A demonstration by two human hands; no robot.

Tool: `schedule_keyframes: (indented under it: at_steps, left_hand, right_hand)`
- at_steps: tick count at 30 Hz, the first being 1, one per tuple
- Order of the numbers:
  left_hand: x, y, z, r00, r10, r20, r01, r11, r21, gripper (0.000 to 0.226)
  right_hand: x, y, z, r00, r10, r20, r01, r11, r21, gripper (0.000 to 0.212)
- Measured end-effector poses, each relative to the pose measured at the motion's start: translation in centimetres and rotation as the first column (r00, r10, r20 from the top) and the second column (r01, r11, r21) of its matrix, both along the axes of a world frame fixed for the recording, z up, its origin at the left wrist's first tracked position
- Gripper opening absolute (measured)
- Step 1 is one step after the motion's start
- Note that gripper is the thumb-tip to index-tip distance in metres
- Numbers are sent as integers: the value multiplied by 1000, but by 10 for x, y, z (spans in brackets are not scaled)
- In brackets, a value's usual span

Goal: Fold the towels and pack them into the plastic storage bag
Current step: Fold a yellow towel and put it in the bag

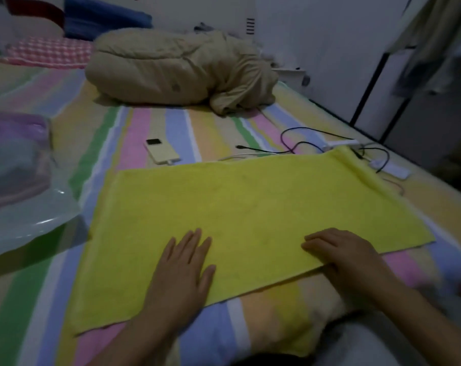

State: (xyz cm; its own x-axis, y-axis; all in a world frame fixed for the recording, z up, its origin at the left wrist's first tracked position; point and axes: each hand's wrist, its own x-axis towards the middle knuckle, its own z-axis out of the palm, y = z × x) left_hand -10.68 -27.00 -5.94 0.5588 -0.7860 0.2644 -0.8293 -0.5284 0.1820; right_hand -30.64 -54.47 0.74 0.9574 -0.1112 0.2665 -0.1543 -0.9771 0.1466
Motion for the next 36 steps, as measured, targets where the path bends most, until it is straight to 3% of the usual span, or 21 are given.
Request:
schedule_keyframes:
  at_steps: [3, 7, 9, 11, 15, 18, 20, 22, 24, 27, 30, 32, 34, 36]
  left_hand:
    - [0, 2, 3, 1000, -4, 8, 4, 1000, -23, 63]
    - [-2, 1, 1, 1000, 14, 3, -14, 1000, -26, 60]
    - [-2, 2, 0, 1000, 22, 15, -21, 999, -38, 60]
    - [-3, 1, 1, 999, 25, 29, -24, 999, -48, 60]
    - [-4, 1, 2, 999, 31, 42, -29, 997, -65, 58]
    - [-3, 2, 1, 999, 13, 41, -9, 995, -101, 53]
    - [-1, 3, 0, 1000, -10, -24, 4, 975, -220, 50]
    - [1, 6, 5, 964, -33, -263, -81, 908, -410, 44]
    - [3, 9, 17, 822, -96, -561, -266, 807, -527, 32]
    - [6, 11, 30, 634, -178, -753, -460, 695, -552, 34]
    - [6, 10, 32, 634, -132, -762, -484, 701, -523, 34]
    - [5, 7, 30, 656, -115, -746, -471, 710, -524, 30]
    - [3, 6, 29, 676, -108, -729, -460, 710, -532, 28]
    - [-1, 5, 27, 673, -109, -731, -472, 699, -538, 23]
  right_hand:
    - [-30, -42, 5, 973, -228, -41, 224, 971, -78, 59]
    - [-67, -69, 14, 803, -595, -35, 583, 795, -167, 51]
    - [-71, -68, 18, 719, -695, -11, 680, 707, -196, 46]
    - [-69, -70, 18, 688, -725, -3, 718, 682, -139, 42]
    - [-48, -74, 6, 752, -643, 142, 648, 762, 20, 37]
    - [-10, -46, 13, 888, -312, 337, 340, 940, -27, 42]
    - [20, -9, 19, 924, -74, 375, 95, 995, -38, 42]
    - [40, 31, 13, 929, 162, 334, -166, 986, -18, 43]
    - [50, 64, 2, 914, 353, 203, -359, 933, -4, 42]
    - [54, 86, -2, 863, 500, 69, -504, 846, 172, 33]
    - [62, 84, 8, 881, 442, 170, -473, 840, 266, 25]
    - [71, 75, 12, 914, 300, 273, -384, 859, 339, 26]
    - [83, 66, 15, 952, 67, 298, -182, 908, 378, 26]
    - [100, 57, 17, 967, -193, 164, 105, 896, 432, 23]
